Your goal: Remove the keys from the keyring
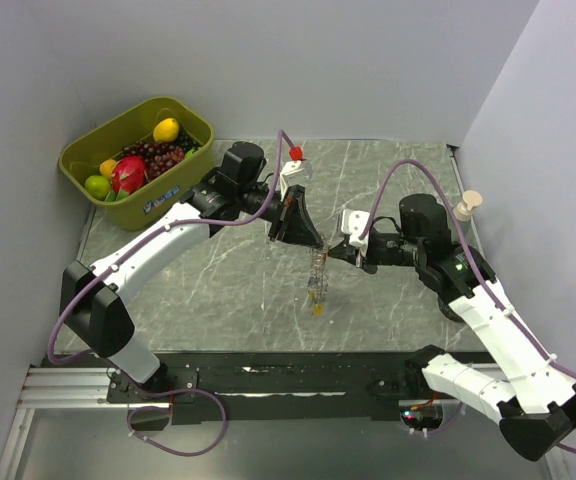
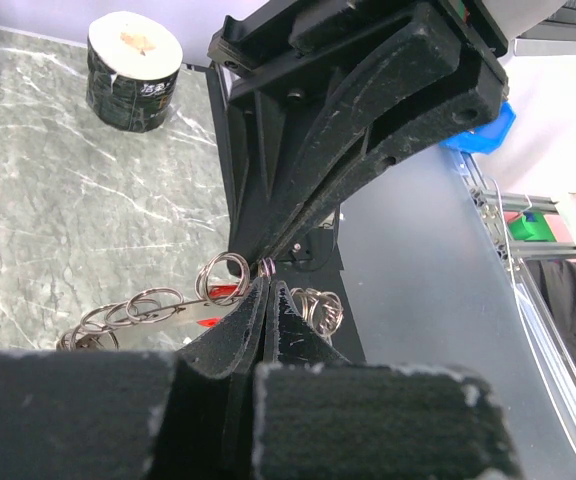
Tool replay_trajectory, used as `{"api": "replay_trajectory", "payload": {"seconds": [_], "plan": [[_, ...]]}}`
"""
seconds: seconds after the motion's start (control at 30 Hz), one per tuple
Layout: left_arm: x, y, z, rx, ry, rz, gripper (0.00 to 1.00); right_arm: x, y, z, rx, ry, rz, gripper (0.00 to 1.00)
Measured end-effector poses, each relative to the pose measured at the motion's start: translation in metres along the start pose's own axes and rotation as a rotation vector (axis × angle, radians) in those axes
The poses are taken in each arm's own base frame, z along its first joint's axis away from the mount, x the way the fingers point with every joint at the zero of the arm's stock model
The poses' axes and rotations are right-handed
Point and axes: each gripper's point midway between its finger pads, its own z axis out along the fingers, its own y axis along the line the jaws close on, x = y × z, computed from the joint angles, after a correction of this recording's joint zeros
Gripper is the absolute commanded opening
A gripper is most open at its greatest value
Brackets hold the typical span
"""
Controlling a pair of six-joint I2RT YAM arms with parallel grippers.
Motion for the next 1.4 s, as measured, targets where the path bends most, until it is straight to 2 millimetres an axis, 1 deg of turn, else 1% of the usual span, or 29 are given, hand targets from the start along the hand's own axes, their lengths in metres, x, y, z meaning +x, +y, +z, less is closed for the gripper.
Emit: {"api": "replay_trajectory", "payload": {"seconds": [0.03,0.17,0.27,0.43,0.57,0.77,0.87,1.1,1.27,1.4], "plan": [[0.000,0.000,0.000,0.000,0.000,0.000,0.01,0.000,0.000,0.000,-0.001,0.001,0.001,0.21],[0.000,0.000,0.000,0.001,-0.001,0.001,0.01,0.002,0.002,-0.002,-0.006,0.010,0.008,0.22],[0.001,0.000,0.000,0.003,0.000,0.000,0.01,-0.001,0.003,-0.006,-0.007,-0.002,0.024,0.25],[0.003,0.000,0.000,0.005,0.001,-0.005,0.01,-0.022,0.003,-0.017,-0.029,-0.077,0.070,0.30],[0.004,0.001,0.000,0.005,0.002,-0.009,0.01,-0.034,0.005,-0.018,-0.069,-0.127,0.119,0.31],[0.004,0.002,-0.001,0.003,0.001,-0.008,0.01,-0.029,0.001,-0.006,-0.106,-0.131,0.204,0.31],[0.004,0.002,-0.002,0.001,-0.001,-0.008,0.01,-0.027,0.001,-0.005,-0.108,-0.132,0.232,0.31],[0.004,0.001,-0.002,0.008,-0.001,-0.007,0.01,-0.030,-0.005,-0.008,-0.087,-0.150,0.236,0.31],[0.004,0.001,-0.002,0.011,-0.001,-0.008,0.01,-0.027,-0.004,-0.005,-0.094,-0.154,0.243,0.31],[0.004,0.000,-0.002,0.017,0.000,-0.007,0.01,-0.023,-0.004,-0.002,-0.103,-0.148,0.260,0.28]]}}
